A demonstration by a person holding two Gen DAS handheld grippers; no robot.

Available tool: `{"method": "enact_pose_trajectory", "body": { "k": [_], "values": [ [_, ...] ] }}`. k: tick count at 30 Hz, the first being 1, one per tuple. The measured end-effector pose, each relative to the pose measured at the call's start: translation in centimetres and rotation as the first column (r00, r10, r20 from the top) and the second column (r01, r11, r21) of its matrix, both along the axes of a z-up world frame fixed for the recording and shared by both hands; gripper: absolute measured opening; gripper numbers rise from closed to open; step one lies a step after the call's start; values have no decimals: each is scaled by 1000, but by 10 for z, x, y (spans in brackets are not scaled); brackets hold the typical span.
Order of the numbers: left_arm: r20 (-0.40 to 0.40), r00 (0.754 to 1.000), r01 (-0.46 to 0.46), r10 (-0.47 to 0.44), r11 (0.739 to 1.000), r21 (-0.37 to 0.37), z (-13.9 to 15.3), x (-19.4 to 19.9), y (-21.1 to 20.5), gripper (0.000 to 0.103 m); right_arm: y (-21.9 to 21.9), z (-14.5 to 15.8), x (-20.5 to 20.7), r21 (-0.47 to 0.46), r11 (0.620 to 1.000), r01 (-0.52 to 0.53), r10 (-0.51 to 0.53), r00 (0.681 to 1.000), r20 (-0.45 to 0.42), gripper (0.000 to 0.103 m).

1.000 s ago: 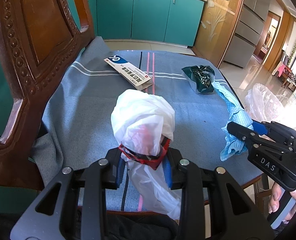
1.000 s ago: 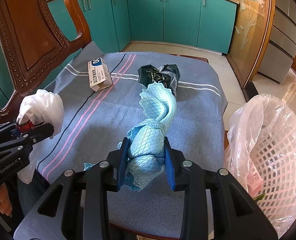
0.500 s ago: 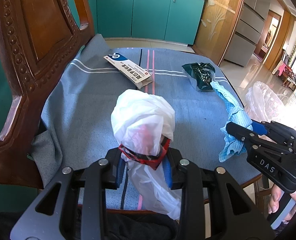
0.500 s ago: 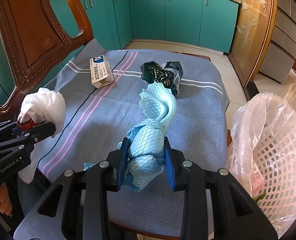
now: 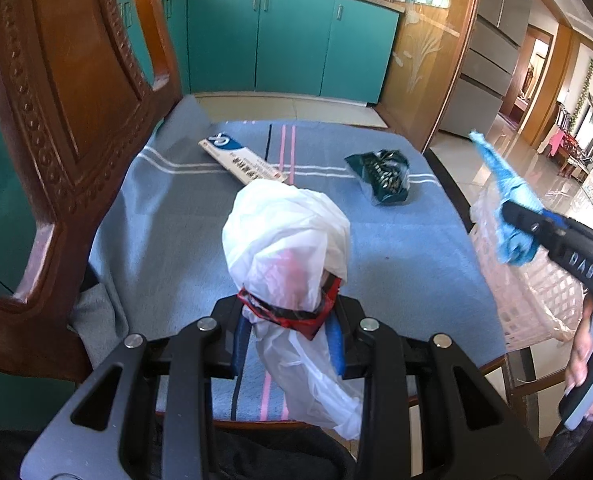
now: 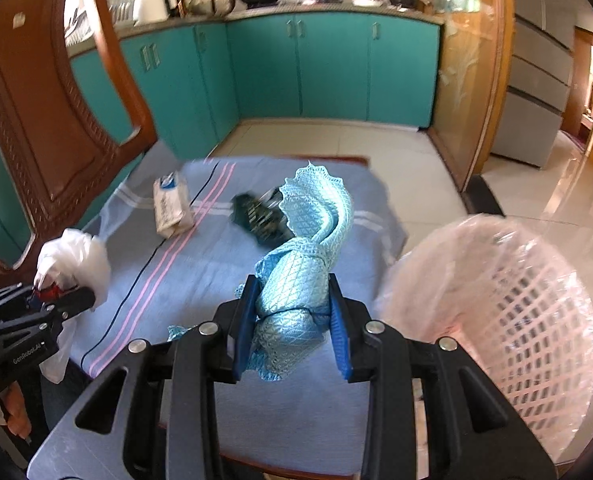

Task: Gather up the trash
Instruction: 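Drop the blue cloth from the right tool while the left tool drops the white bag into the wastebasket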

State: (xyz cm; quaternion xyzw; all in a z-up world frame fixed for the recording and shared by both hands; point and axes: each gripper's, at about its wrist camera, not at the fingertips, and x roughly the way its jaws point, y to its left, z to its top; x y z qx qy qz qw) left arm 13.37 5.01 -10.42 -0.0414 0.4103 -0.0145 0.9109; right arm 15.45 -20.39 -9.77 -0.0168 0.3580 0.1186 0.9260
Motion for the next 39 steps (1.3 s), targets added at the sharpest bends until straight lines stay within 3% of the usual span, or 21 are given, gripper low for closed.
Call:
{"method": "enact_pose_trajectory", "body": {
  "k": [7, 12, 15, 18, 20, 22, 26, 28, 30, 32, 34, 37, 39],
  "values": [
    [32, 997, 69, -68, 997, -22, 19, 9, -23, 33, -84, 20, -5, 42, 985, 168, -170, 985, 41, 34],
    [33, 986, 162, -161, 986, -37, 26, 17, -59, 33, -132, -1, -7, 39, 961, 274, -274, 962, -19, 34],
    [27, 970, 241, -240, 970, -43, 30, 22, -88, 33, -151, -26, -1, 3, 946, 324, -322, 941, -105, 34],
    [24, 944, 330, -329, 943, -51, 32, 31, -126, 33, -160, -43, -2, -13, 937, 349, -346, 923, -168, 38],
    [26, 926, 377, -376, 925, -50, 31, 36, -149, 33, -172, -43, -9, 11, 923, 383, -377, 912, -161, 56],
    [16, 899, 437, -437, 896, -75, 28, 42, -174, 33, -188, -35, -18, 41, 905, 424, -416, 900, -131, 65],
    [-3, 827, 557, -562, 821, -126, 19, 49, -225, 35, -221, -15, -37, 74, 858, 508, -503, 861, -69, 65],
    [-7, 779, 621, -627, 772, -132, 15, 46, -248, 54, -236, -9, -43, 84, 833, 547, -544, 837, -55, 65],
    [-18, 753, 653, -658, 750, -106, 8, 44, -263, 75, -251, -7, -49, 101, 809, 579, -577, 815, -56, 65],
    [-9, 767, 640, -641, 766, -60, 4, 42, -263, 77, -258, -8, -50, 106, 795, 598, -595, 802, -61, 65],
    [4, 803, 596, -596, 802, -44, 3, 45, -246, 77, -255, -9, -48, 109, 791, 602, -599, 798, -62, 65],
    [54, 905, 425, -422, 905, -37, 9, 62, -190, 78, -240, -11, -36, 114, 812, 572, -569, 820, -63, 65],
    [71, 978, 197, -194, 980, -27, 11, 85, -133, 81, -222, -13, -26, 120, 839, 532, -528, 847, -63, 65]
  ]
}}
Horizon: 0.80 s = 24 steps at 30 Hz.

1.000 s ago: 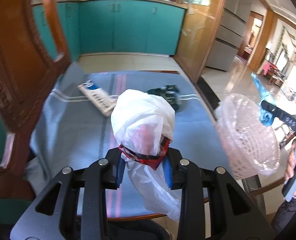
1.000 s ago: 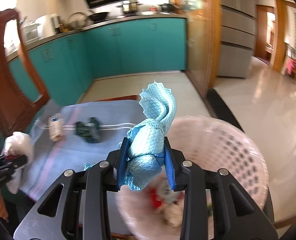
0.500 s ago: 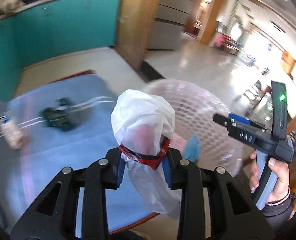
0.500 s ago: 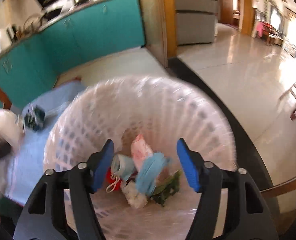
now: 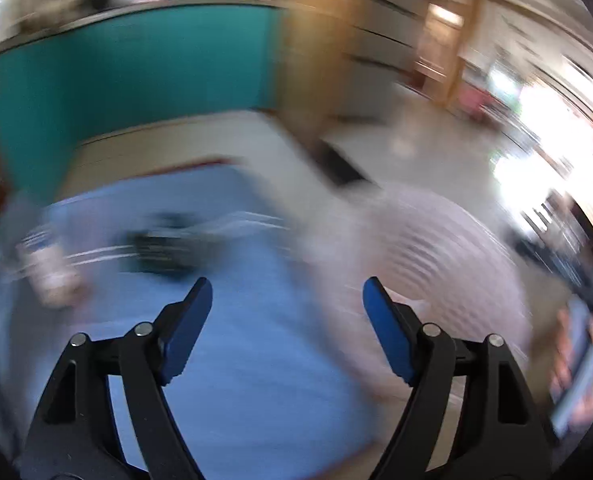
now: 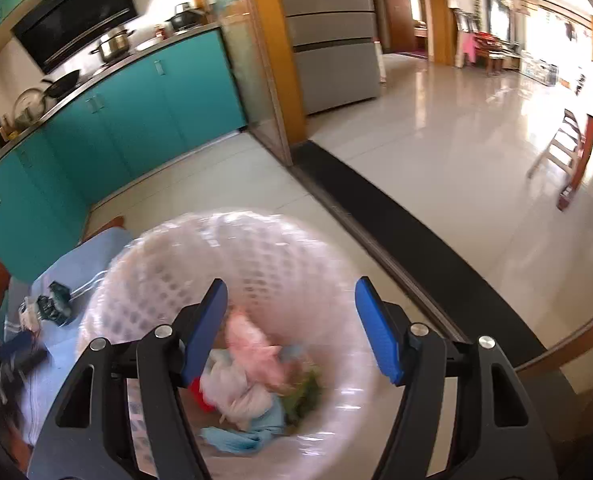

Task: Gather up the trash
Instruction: 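Grasp the medicine box with the left tool while the right tool grasps the dark green bag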

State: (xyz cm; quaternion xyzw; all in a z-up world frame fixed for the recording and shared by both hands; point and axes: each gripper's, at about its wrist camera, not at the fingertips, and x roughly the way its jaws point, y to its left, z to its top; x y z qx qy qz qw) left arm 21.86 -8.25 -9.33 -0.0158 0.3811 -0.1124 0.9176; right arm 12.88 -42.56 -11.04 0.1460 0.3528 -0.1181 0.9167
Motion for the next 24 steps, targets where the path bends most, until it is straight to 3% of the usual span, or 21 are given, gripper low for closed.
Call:
{"method": "enact_pose_trajectory", "body": {
  "k": [1, 2, 4, 7, 9, 11, 14, 15, 16, 17, 18, 19, 21, 24],
  "values": [
    [-4, 995, -104, 104, 995, 5, -1, 11, 25, 82, 9, 0, 4, 3, 1000, -23, 23, 1000, 1, 65],
    [-17, 975, -220, 220, 975, 9, -5, 26, 55, 82, 21, 0, 11, 7, 998, -57, 57, 998, 1, 65],
    [-51, 930, -363, 364, 931, 30, -17, 52, 99, 84, 52, 1, 24, 14, 991, -132, 132, 991, 4, 65],
    [-134, 877, -455, 462, 887, 79, -42, 87, 146, 87, 98, 4, 41, 20, 968, -249, 249, 969, 3, 65],
    [-189, 850, -483, 491, 871, 92, -59, 109, 164, 87, 137, 7, 55, 13, 939, -345, 345, 939, -1, 66],
    [-225, 848, -473, 481, 876, 91, -71, 126, 168, 88, 173, 8, 68, -22, 907, -420, 420, 908, -14, 74],
    [-237, 854, -443, 464, 886, 135, -88, 140, 164, 85, 219, 4, 91, -78, 873, -481, 477, 877, -63, 75],
    [-243, 860, -427, 448, 894, 136, -94, 143, 164, 71, 229, 0, 99, -77, 863, -500, 495, 866, -74, 75],
    [-253, 864, -416, 435, 901, 127, -98, 146, 164, 63, 240, -4, 108, -71, 852, -518, 512, 854, -89, 75],
    [-247, 871, -410, 425, 905, 112, -100, 149, 165, 61, 251, -8, 117, -62, 843, -535, 528, 844, -98, 75],
    [-238, 875, -406, 421, 907, 109, -100, 148, 166, 52, 256, -10, 121, -56, 837, -544, 538, 838, -98, 76],
    [-235, 881, -397, 411, 912, 107, -101, 146, 167, 51, 265, -13, 129, -54, 831, -554, 548, 831, -95, 79],
    [-232, 890, -382, 392, 920, 89, -100, 140, 169, 49, 279, -18, 143, -75, 836, -544, 538, 839, -86, 87],
    [-213, 892, -390, 398, 917, 79, -101, 127, 174, 47, 290, -28, 162, -76, 850, -521, 515, 853, -85, 89]
  ]
}}
